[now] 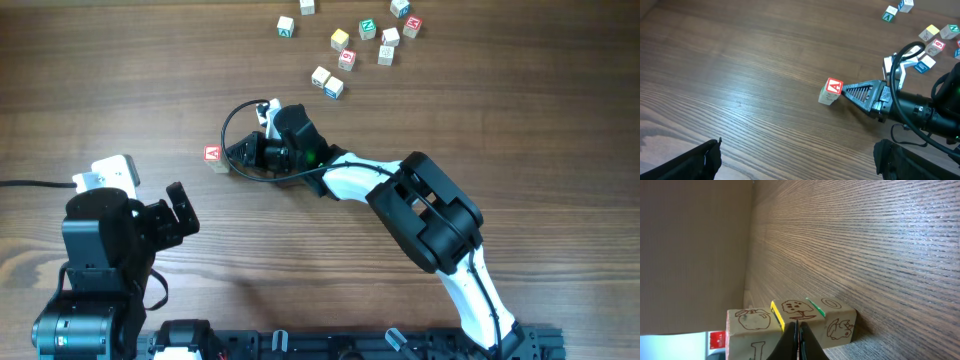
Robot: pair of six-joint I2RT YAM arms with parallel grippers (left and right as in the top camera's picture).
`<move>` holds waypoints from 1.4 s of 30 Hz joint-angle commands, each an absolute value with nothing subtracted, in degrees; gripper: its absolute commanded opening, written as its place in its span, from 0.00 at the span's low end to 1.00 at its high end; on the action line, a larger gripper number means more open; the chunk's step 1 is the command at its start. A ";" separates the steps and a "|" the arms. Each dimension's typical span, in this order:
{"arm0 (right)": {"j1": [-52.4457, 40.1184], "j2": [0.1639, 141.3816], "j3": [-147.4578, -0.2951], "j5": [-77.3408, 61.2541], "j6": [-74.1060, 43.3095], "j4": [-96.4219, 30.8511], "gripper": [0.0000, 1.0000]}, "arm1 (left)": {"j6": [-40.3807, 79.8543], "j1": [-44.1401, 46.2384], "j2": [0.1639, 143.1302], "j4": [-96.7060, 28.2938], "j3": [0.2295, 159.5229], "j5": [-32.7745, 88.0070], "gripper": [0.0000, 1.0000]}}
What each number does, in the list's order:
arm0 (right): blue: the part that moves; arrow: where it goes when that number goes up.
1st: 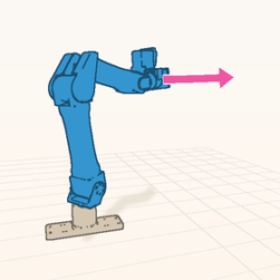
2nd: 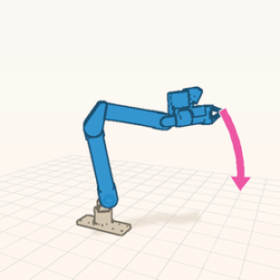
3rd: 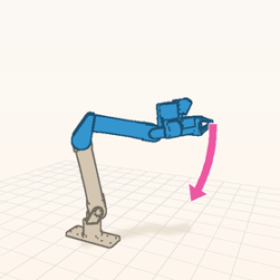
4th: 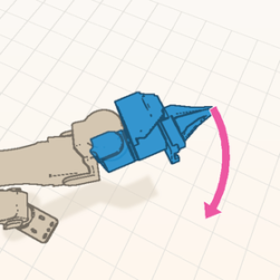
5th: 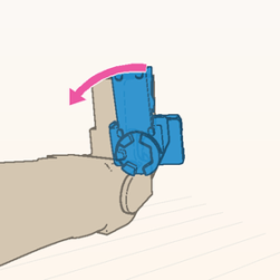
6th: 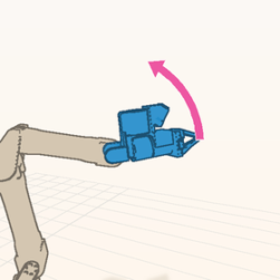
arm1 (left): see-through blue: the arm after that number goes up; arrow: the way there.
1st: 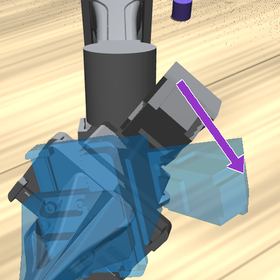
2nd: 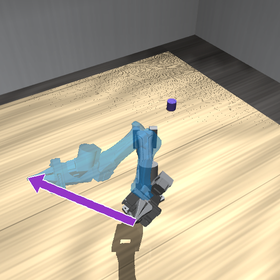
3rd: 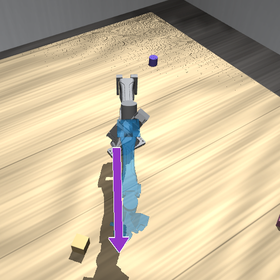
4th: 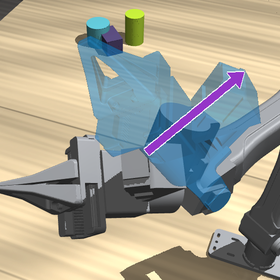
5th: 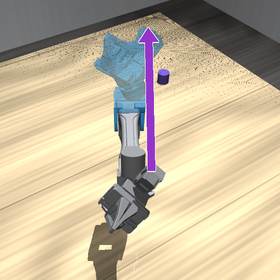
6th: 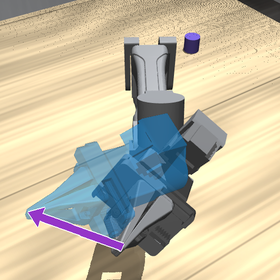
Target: Form a tower
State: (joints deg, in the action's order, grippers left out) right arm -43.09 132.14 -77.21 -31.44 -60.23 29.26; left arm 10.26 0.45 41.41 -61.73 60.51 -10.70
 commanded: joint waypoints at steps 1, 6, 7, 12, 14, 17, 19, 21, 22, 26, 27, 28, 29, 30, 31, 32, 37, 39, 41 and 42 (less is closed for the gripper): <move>-43.33 133.51 -77.34 -31.35 -60.64 30.13 0.04 | 10.96 0.10 41.41 -61.60 60.88 -11.18 1.00; -43.33 133.51 -77.34 -31.75 -60.62 30.98 0.04 | 10.96 0.10 41.41 -61.60 60.88 -11.18 1.00; -43.33 133.51 -77.34 -31.75 -60.60 31.03 0.04 | 10.96 0.10 41.41 -61.60 60.88 -11.18 1.00; -43.33 133.53 -77.34 -31.77 -60.62 31.68 0.04 | 10.96 0.10 41.41 -61.60 60.88 -11.18 1.00; -43.33 133.53 -77.34 -31.79 -60.62 31.70 0.04 | 10.96 0.10 41.41 -61.60 60.88 -11.18 1.00; -43.33 133.51 -77.34 -31.99 -60.62 31.86 0.04 | 10.96 0.10 41.41 -61.60 60.88 -11.18 1.00; -43.33 133.53 -77.34 -32.16 -60.60 31.99 0.04 | 10.96 0.10 41.41 -61.60 60.88 -11.18 1.00; -43.33 133.53 -77.34 -32.16 -60.55 32.10 0.04 | 10.96 0.10 41.41 -61.60 60.88 -11.18 1.00; -43.33 133.53 -77.34 -32.16 -60.55 32.12 0.04 | 10.96 0.10 41.41 -61.60 60.88 -11.18 1.00; -43.33 133.53 -77.34 -32.18 -60.58 32.34 0.04 | 10.96 0.10 41.41 -61.60 60.88 -11.18 1.00; -43.33 133.53 -77.34 -32.16 -60.58 32.36 0.04 | 10.96 0.10 41.41 -61.60 60.88 -11.18 1.00; -43.33 133.53 -77.34 -32.18 -60.58 32.36 0.04 | 10.96 0.10 41.41 -61.60 60.88 -11.18 1.00; -43.33 133.53 -77.34 -32.16 -60.60 32.36 0.04 | 10.96 0.10 41.41 -61.60 60.88 -11.18 1.00; -43.33 133.53 -77.34 -32.18 -60.58 32.36 0.04 | 10.96 0.10 41.41 -61.60 60.88 -11.18 1.00; -43.33 133.53 -77.34 -32.16 -60.60 32.34 0.04 | 10.96 0.10 41.41 -61.60 60.88 -11.18 1.00; -43.33 133.53 -77.34 -32.16 -60.62 32.29 0.04 | 10.96 0.10 41.41 -61.60 60.88 -11.18 1.00; -42.59 133.53 -77.34 -31.51 -62.83 29.80 0.04 | 10.96 0.10 41.41 -61.60 60.88 -11.18 1.00; -42.57 133.53 -77.34 -31.51 -63.02 29.54 0.04 | 10.96 0.10 41.41 -61.60 60.88 -11.18 1.00; -42.59 133.53 -77.34 -31.55 -63.02 29.52 0.04 | 10.96 0.10 41.41 -61.60 60.88 -11.18 1.00; -42.70 133.53 -77.34 -31.75 -63.02 29.52 0.04 | 10.96 0.10 41.41 -61.60 60.88 -11.18 1.00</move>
State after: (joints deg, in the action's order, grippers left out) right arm -42.92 132.14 -77.21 -31.46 -62.39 29.54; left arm 10.26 0.45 41.39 -61.71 60.51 -10.70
